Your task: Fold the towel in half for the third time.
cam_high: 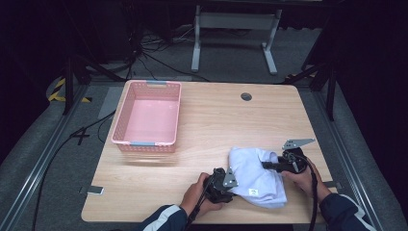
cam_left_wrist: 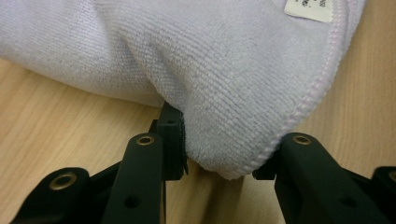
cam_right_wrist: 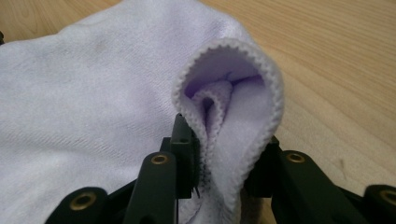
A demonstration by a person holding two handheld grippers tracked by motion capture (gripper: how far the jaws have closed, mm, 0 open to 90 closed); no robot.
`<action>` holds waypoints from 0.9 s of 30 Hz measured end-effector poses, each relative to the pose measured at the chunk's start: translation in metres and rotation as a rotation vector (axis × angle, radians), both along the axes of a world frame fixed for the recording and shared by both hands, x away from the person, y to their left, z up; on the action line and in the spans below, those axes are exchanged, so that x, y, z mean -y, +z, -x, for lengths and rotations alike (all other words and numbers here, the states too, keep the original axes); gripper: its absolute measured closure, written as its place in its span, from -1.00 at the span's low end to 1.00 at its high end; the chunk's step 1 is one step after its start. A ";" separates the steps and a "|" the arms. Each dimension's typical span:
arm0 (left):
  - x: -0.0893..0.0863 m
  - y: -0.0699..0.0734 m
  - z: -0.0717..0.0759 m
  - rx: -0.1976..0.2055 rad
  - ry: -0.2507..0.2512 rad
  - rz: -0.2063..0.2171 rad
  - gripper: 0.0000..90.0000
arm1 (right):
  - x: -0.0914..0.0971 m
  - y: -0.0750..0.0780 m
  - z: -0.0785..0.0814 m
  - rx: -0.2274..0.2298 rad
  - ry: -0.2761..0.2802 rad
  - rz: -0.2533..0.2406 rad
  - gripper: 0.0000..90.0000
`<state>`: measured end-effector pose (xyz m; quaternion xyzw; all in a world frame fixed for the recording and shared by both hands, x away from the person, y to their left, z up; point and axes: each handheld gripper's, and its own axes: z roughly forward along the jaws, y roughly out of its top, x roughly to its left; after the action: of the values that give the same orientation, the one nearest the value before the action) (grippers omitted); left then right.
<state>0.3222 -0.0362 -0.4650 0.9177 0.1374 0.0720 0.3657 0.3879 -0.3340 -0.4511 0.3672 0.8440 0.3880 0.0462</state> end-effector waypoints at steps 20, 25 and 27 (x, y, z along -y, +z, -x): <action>-0.070 0.029 -0.032 0.134 0.174 0.006 0.48 | -0.073 0.031 -0.041 0.163 0.020 -0.052 0.57; -0.080 0.038 -0.034 0.161 0.200 0.015 0.49 | -0.086 0.039 -0.046 0.186 0.033 -0.068 0.57; -0.082 0.039 -0.035 0.171 0.207 0.019 0.49 | -0.090 0.042 -0.049 0.187 0.036 -0.078 0.57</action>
<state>0.3572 0.0461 -0.4258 0.8857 0.2003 0.1862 0.3753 0.4365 -0.2440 -0.4086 0.3158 0.8268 0.4538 0.1037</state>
